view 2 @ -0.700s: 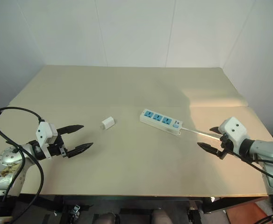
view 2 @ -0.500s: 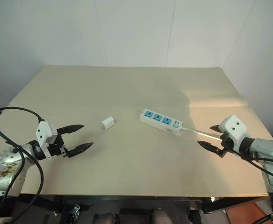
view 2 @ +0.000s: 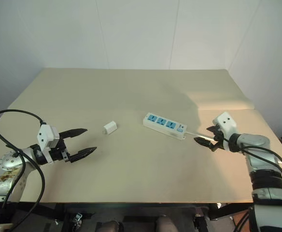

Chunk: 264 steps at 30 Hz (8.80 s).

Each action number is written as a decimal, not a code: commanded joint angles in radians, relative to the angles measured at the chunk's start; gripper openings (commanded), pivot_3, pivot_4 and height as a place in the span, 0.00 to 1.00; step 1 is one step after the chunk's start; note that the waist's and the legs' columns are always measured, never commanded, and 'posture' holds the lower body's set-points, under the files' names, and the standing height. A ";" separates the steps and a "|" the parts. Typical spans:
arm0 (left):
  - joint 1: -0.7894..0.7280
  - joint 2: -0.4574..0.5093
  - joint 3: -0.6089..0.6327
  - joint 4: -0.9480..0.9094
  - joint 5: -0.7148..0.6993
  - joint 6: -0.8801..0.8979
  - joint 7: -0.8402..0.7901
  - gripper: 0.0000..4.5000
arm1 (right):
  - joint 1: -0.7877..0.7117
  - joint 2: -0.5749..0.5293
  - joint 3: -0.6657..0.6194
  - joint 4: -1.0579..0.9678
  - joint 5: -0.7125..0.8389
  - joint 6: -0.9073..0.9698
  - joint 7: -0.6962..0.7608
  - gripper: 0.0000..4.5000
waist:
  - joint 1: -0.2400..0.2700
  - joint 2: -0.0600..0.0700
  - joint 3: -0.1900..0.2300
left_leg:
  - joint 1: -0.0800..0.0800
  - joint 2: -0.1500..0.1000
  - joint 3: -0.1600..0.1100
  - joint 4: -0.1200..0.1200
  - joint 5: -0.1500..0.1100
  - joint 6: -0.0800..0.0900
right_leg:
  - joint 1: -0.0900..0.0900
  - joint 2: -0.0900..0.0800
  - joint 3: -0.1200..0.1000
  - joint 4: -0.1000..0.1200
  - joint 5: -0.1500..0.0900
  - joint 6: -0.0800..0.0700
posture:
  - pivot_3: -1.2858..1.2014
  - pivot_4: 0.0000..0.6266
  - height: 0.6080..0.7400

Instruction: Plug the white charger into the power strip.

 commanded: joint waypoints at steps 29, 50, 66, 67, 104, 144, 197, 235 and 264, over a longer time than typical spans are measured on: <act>-0.053 0.012 0.023 -0.002 0.018 -0.035 0.038 1.00 | -0.084 0.026 0.010 0.105 -0.065 -0.247 0.236 0.01 | -0.012 0.000 0.000 | 0.003 0.000 0.000 0.000 0.000 0.000 | 0.001 0.000 0.000 0.006 0.000 0.000 | 0.52 0.24 1.00; -0.115 -0.007 -0.014 0.044 0.029 -0.038 -0.002 1.00 | 0.343 -0.069 -0.088 -0.482 0.041 -0.103 0.128 0.21 | -0.008 0.000 0.000 | 0.003 0.000 -0.001 0.000 0.000 0.000 | 0.000 0.000 0.000 0.006 -0.001 0.001 | 0.52 0.24 1.00; -0.105 -0.004 -0.007 0.023 0.021 -0.018 0.003 1.00 | 0.387 0.110 -0.205 -0.638 0.260 0.015 -0.041 0.99 | -0.007 0.000 0.000 | 0.003 0.000 -0.001 0.000 0.000 0.000 | 0.000 0.000 0.000 0.006 -0.001 0.001 | 0.52 0.24 1.00; -0.108 -0.005 -0.010 0.023 0.020 -0.017 0.001 1.00 | 0.391 0.118 -0.198 -0.638 0.266 0.009 -0.032 0.99 | -0.006 0.000 0.000 | 0.003 0.000 -0.001 0.000 0.000 0.000 | 0.000 0.000 0.000 0.006 -0.001 0.001 | 0.52 0.24 1.00; -0.056 -0.018 -0.011 -0.018 0.033 -0.025 0.024 1.00 | 0.272 0.208 -0.080 -0.351 0.155 -0.150 -0.011 0.99 | -0.007 0.000 0.000 | 0.003 0.000 -0.001 0.000 0.000 0.000 | 0.000 0.001 0.000 0.006 -0.001 0.000 | 0.52 0.24 1.00; -1.233 -0.238 -0.746 1.042 0.494 0.751 -0.018 1.00 | 0.275 0.041 0.089 -0.580 0.156 0.071 0.295 0.77 | -0.008 -0.002 0.002 | -0.013 -0.003 -0.003 0.004 0.000 0.000 | -0.016 0.002 0.000 0.012 -0.003 0.003 | 0.52 0.24 1.00; -1.331 -0.395 -0.422 1.331 0.653 0.521 0.147 0.22 | 0.382 0.060 0.085 -0.671 0.159 0.078 0.146 0.77 | -0.008 -0.002 0.002 | -0.015 -0.003 -0.004 0.011 0.000 0.000 | -0.015 0.002 0.000 0.014 -0.003 0.006 | 0.52 0.24 1.00; -0.478 -0.247 -0.177 0.416 -0.181 0.092 -0.566 0.22 | 0.160 0.243 0.254 -0.432 0.043 -0.269 0.300 0.77 | -0.012 0.000 0.001 | -0.009 -0.001 -0.003 0.015 -0.001 0.001 | -0.014 0.002 0.000 0.022 -0.001 0.002 | 0.52 0.24 1.00; -0.511 -0.364 -0.297 0.668 -0.142 -0.076 -0.566 0.22 | 0.160 0.270 0.275 -0.484 0.030 -0.216 0.291 0.77 | -0.013 0.000 0.001 | -0.009 0.000 -0.003 0.015 -0.001 0.001 | -0.014 0.003 0.000 0.022 -0.001 0.001 | 0.52 0.24 1.00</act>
